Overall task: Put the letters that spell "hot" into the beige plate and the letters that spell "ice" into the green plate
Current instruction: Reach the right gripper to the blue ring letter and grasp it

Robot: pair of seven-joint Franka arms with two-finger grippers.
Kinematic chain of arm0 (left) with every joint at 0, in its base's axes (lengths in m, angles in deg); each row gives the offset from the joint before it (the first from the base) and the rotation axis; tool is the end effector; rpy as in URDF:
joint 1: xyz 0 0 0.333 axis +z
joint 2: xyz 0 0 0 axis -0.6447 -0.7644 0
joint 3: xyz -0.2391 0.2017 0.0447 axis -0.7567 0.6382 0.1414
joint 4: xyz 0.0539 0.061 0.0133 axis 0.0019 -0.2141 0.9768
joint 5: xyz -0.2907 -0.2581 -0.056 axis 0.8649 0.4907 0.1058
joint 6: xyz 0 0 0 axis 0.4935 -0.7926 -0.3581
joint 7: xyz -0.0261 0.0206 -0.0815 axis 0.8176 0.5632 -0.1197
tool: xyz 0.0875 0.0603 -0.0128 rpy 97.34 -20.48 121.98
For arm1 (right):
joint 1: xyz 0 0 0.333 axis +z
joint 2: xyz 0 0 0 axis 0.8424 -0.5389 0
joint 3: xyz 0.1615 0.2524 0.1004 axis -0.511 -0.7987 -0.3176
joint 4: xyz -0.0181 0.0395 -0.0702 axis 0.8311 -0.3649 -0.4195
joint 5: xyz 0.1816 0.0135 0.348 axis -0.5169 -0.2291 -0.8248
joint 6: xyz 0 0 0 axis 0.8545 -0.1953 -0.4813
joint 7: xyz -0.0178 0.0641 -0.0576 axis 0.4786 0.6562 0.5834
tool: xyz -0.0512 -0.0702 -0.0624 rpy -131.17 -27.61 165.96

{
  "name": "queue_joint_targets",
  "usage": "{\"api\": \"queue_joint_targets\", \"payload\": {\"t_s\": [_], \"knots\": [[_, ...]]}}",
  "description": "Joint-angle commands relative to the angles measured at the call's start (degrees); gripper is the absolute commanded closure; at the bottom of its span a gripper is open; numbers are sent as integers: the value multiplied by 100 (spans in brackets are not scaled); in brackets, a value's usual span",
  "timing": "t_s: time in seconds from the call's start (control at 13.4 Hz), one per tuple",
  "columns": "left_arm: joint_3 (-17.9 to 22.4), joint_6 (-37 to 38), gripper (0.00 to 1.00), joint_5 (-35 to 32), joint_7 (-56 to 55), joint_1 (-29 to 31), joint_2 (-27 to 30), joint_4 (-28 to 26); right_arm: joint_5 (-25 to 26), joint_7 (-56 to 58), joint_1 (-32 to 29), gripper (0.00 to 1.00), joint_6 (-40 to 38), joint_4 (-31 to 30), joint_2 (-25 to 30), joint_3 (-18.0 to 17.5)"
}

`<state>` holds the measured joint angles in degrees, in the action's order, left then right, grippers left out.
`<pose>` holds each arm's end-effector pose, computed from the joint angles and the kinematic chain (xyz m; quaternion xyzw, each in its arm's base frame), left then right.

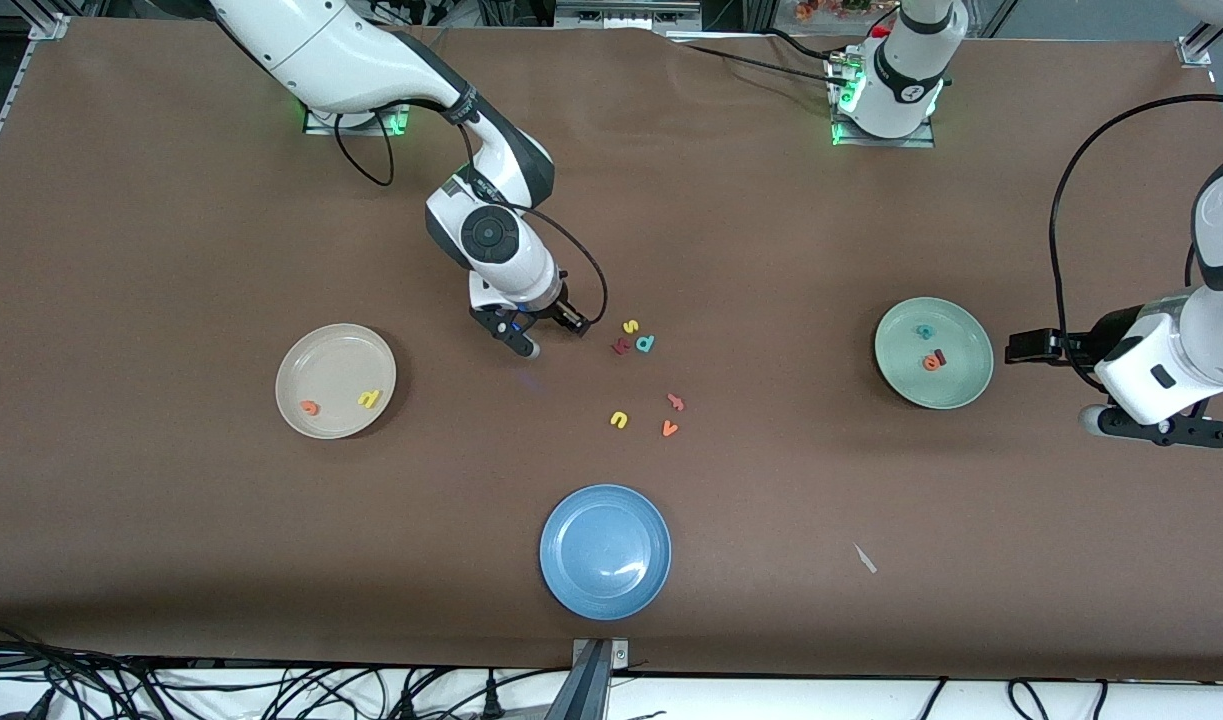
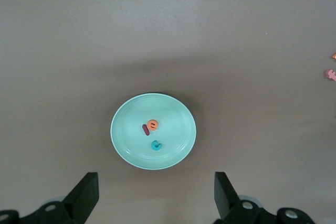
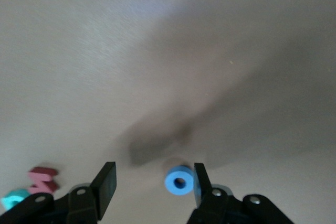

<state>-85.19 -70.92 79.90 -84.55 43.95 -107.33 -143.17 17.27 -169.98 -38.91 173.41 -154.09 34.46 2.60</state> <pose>0.6637 0.0015 0.4901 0.9925 -0.0473 -0.1107 0.0234 0.4748 0.4164 0.1839 -0.9408 0.3273 0.0676 0.0569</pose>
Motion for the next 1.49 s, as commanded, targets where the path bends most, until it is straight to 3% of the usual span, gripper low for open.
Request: {"api": "queue_joint_targets", "payload": {"t_s": [0.0, 0.75, 1.27, 1.42], "knots": [[32, 7, 3, 84, 130, -11, 59, -65, -6, -117, -29, 33, 176, -245, 196, -86], [32, 7, 3, 84, 138, -11, 59, -73, 214, -179, -20, 34, 247, -342, 99, -113], [32, 7, 3, 75, 138, -11, 50, -73, 372, -187, -20, 50, 379, -377, 20, -113], [32, 7, 3, 75, 138, -2, 50, -73, 530, -187, -29, 60, 388, -386, -24, -113]]}}
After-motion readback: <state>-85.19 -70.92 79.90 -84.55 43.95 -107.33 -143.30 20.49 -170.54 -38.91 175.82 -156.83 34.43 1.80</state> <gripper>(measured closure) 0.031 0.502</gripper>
